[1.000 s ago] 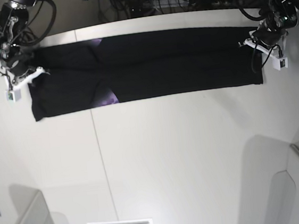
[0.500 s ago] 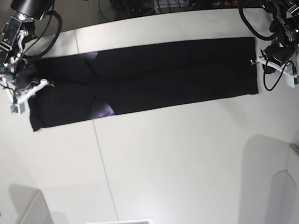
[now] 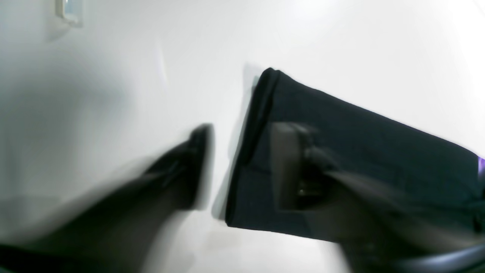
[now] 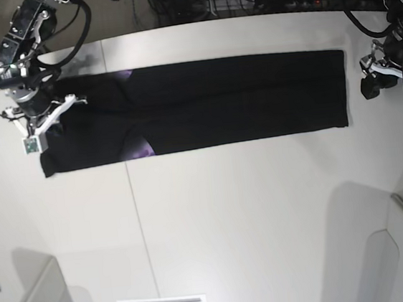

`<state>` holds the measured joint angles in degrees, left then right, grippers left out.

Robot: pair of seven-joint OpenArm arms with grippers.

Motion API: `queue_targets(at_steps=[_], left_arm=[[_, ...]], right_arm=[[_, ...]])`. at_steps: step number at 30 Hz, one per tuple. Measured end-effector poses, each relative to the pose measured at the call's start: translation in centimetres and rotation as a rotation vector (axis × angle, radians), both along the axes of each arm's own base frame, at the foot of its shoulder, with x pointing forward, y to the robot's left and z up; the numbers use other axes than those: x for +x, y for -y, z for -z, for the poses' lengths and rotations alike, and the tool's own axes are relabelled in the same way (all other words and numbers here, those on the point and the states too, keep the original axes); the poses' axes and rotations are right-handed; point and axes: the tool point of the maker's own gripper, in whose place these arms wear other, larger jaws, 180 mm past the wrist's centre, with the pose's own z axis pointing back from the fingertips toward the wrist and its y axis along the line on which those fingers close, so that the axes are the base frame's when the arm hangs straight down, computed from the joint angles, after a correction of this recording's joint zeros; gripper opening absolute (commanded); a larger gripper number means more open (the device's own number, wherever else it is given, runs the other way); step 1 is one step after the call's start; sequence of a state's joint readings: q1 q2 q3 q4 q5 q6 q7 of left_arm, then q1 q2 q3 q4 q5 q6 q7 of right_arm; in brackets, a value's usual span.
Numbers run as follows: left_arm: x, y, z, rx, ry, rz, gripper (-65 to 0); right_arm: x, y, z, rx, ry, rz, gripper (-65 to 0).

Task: Fold the T-shirt properly
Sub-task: 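Move the left gripper inward and grasp the strip near its middle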

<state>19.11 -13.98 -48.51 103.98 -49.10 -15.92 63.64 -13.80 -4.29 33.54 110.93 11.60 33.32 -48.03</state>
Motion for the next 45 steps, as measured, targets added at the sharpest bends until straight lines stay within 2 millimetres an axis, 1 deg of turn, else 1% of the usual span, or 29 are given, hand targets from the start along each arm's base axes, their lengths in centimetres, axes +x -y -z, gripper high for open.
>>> queue_targets(at_steps=[1,2,3,4,5,8,11,13,15,19,21,23,24,25,29,36,39,45], left_arm=[[-0.2,-0.3,0.7,-0.016,-0.014,-0.016,-8.7],[-0.5,-0.5,1.6,-0.038,-0.031,-0.033,-3.8],[-0.9,-0.8,2.5,-0.054,-0.057,-0.052,-1.0],[-1.2,-0.9,3.2,-0.069,-0.076,-0.06,-1.0],[-1.3,-1.0,3.8,-0.084,-0.086,-0.07,-2.3],[-0.8,-0.9,4.8,-0.127,-0.087,-0.088,-7.7],[-0.1,0.1,5.8,-0.146,-0.116,-0.054,-10.9],[0.4,1.0,6.3,-0.171,-0.12,-0.035,-11.0],[0.7,1.6,7.0,-0.191,-0.131,-0.026,-11.0],[1.4,1.7,7.4,-0.218,-0.116,-0.031,-11.0],[1.7,2.3,7.5,-0.213,-0.116,-0.009,-11.2],[2.1,3.3,7.7,-0.218,-0.117,0.023,-11.4],[2.3,3.7,7.8,-0.216,-0.112,0.035,-12.8],[2.6,3.9,7.8,-0.214,-0.103,0.039,-15.6],[2.4,4.5,8.3,-0.216,-0.109,0.048,-36.0],[2.0,4.6,8.8,-0.215,-0.138,0.049,-65.0],[1.9,4.0,8.6,-0.198,-0.15,0.061,-65.0],[2.4,1.2,6.9,-0.117,-0.138,0.063,-65.0]], right_arm=[[-0.1,-0.4,0.1,0.004,-0.004,-0.009,-65.0],[-0.1,-0.5,0.2,0.007,-0.004,-0.01,-65.0],[-0.1,-0.6,0.2,0.007,-0.005,-0.015,-65.0],[-0.1,-0.7,0.2,0.008,-0.003,-0.016,-65.0],[-0.1,-0.8,0.3,0.011,-0.005,-0.018,-65.0],[-0.5,-0.8,0.5,0.01,-0.015,-0.018,-65.0],[-0.5,-0.8,0.5,0.011,-0.014,-0.018,-65.0],[-0.5,-0.8,0.4,0.01,-0.011,-0.018,-65.0],[-0.5,-0.8,0.5,0.01,-0.015,-0.018,-65.0],[-0.7,-0.8,0.6,0.01,-0.02,-0.018,-65.0],[-0.9,-0.8,0.7,0.009,-0.025,-0.018,-65.0],[-0.9,-0.8,0.7,0.009,-0.026,-0.018,-65.0],[-0.9,-0.8,0.7,0.009,-0.026,-0.018,-65.0],[-0.9,-0.8,0.7,0.009,-0.026,-0.018,-65.0],[-0.9,-0.7,0.7,0.009,-0.025,-0.015,-65.0],[-1.0,-0.7,0.7,0.009,-0.025,-0.013,-65.0],[-1.0,-0.7,0.7,0.009,-0.026,-0.013,-65.0],[-1.1,-0.7,0.8,0.009,-0.028,-0.013,-65.0]])
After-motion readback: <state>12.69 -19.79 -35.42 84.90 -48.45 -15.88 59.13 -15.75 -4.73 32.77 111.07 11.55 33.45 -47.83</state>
